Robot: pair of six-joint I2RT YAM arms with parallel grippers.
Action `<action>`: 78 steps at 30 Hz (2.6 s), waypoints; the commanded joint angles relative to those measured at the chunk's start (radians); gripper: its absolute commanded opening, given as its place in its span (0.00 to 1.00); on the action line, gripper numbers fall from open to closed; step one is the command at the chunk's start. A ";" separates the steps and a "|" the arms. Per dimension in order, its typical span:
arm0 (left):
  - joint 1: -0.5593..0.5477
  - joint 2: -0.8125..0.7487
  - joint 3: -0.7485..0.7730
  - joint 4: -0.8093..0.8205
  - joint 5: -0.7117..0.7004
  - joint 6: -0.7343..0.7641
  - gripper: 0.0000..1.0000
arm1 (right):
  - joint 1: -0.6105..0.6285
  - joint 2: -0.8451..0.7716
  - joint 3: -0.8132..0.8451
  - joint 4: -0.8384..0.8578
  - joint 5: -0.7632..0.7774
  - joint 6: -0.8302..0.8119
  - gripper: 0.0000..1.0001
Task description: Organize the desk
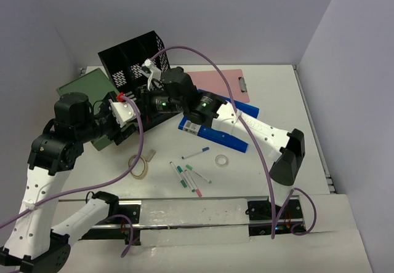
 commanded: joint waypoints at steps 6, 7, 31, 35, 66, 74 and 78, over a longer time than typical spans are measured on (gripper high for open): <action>-0.004 -0.011 0.005 0.025 0.012 -0.026 0.49 | 0.011 0.011 0.058 0.073 -0.060 0.031 0.00; -0.004 -0.012 0.007 0.026 0.013 -0.029 0.46 | 0.011 0.012 0.055 0.072 -0.058 0.031 0.00; -0.002 -0.027 -0.045 0.005 -0.210 -0.104 0.00 | -0.103 -0.076 -0.072 0.053 0.009 0.006 0.75; -0.002 -0.010 -0.059 -0.018 -0.250 -0.114 0.00 | -0.166 -0.132 -0.138 0.091 0.005 0.030 0.75; 0.228 0.207 -0.123 0.061 -0.327 -0.103 0.64 | -0.209 -0.243 -0.318 0.070 0.062 -0.033 0.74; 0.228 0.180 -0.020 0.089 -0.355 -0.199 0.64 | -0.209 -0.304 -0.401 -0.091 0.217 -0.127 0.74; 0.228 0.148 0.026 0.099 -0.372 -0.251 0.64 | -0.209 -0.345 -0.534 -0.235 0.392 -0.160 0.74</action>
